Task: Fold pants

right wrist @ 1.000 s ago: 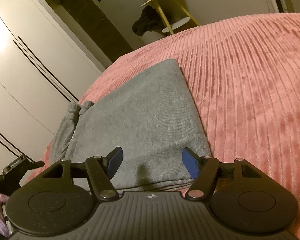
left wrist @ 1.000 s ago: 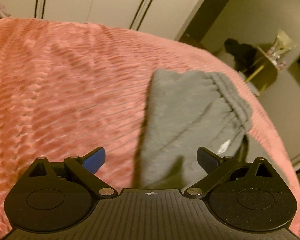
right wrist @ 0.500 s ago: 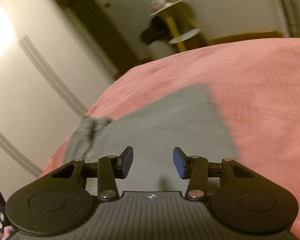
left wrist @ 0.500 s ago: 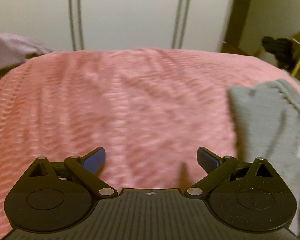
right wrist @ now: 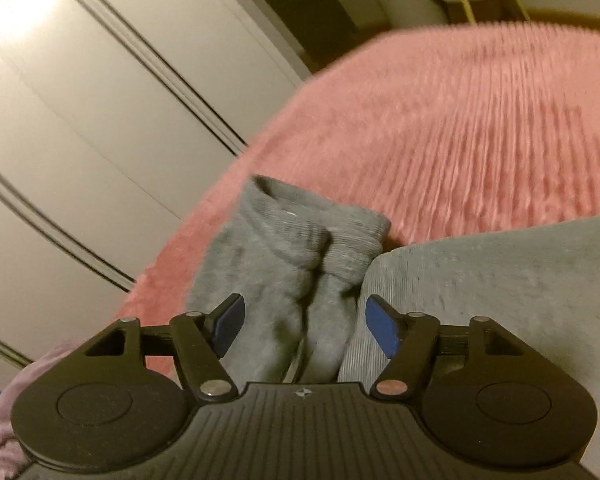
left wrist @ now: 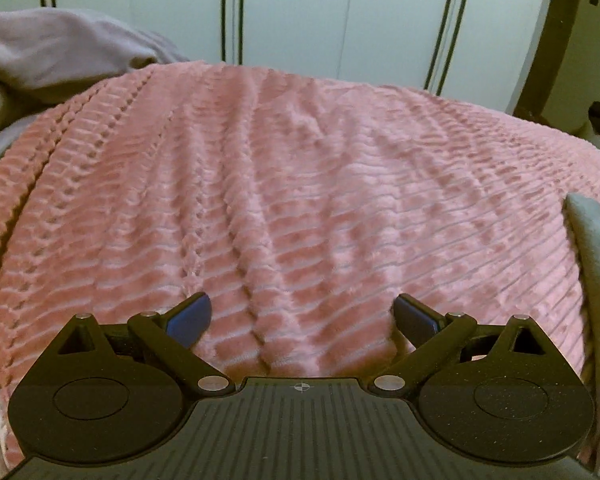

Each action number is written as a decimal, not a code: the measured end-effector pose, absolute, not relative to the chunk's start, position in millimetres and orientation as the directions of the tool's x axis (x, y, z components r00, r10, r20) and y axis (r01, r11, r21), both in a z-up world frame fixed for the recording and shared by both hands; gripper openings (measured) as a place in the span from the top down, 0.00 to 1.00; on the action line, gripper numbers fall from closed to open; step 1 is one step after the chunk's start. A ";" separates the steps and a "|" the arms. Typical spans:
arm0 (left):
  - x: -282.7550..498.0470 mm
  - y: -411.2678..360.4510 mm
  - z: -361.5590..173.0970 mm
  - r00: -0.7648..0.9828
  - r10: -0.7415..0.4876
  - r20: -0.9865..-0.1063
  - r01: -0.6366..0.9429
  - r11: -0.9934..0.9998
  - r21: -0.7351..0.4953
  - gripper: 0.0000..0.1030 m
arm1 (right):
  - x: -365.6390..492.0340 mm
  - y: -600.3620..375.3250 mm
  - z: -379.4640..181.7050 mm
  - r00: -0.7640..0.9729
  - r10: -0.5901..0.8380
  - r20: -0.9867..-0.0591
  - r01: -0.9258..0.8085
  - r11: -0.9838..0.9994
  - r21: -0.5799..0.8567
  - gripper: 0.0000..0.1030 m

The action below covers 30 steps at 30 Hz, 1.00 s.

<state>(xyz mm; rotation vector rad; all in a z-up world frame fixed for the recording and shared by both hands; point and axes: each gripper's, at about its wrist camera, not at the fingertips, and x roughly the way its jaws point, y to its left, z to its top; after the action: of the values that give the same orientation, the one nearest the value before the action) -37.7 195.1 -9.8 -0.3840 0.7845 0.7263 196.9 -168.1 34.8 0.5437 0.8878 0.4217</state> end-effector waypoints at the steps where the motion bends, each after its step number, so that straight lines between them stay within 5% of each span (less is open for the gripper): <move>1: -36.9 194.5 -11.0 0.489 0.441 -0.752 -0.709 0.704 -0.048 0.02 | 206.2 -164.2 28.2 0.551 0.554 -0.624 -0.105 0.788 0.606 0.34; 6: -31.1 186.0 -13.3 0.488 0.445 -0.751 -0.689 0.724 -0.019 0.02 | 233.0 -149.6 6.5 0.530 0.558 -0.639 -0.044 0.770 0.636 0.37; 8: -32.3 183.6 -8.7 0.505 0.437 -0.744 -0.685 0.727 -0.037 0.02 | 230.7 -142.3 10.6 0.559 0.530 -0.638 -0.053 0.790 0.610 0.64; 11: -33.0 174.6 1.8 0.554 0.404 -0.728 -0.660 0.746 -0.088 0.02 | 211.4 -129.5 27.3 0.615 0.511 -0.600 -0.136 0.819 0.558 0.75; 18: -22.2 134.5 21.5 0.663 0.251 -0.705 -0.504 0.846 -0.172 0.02 | 136.4 -152.7 91.5 0.766 0.496 -0.409 -0.232 0.806 0.544 0.77; 23: -23.3 94.6 42.5 0.749 0.113 -0.653 -0.341 0.911 -0.234 0.02 | 58.2 -214.2 119.9 0.873 0.368 -0.319 -0.129 0.807 0.577 0.77; 30: -5.9 17.4 48.9 0.692 -0.115 -0.713 -0.104 0.961 -0.256 0.02 | -16.5 -298.2 63.7 0.859 0.186 -0.476 0.150 0.799 0.583 0.76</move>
<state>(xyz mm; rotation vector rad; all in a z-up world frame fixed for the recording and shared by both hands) -5.9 17.4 48.9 -0.2881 0.8099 -0.0060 -16.5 -298.2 63.7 0.6535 0.5461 0.0207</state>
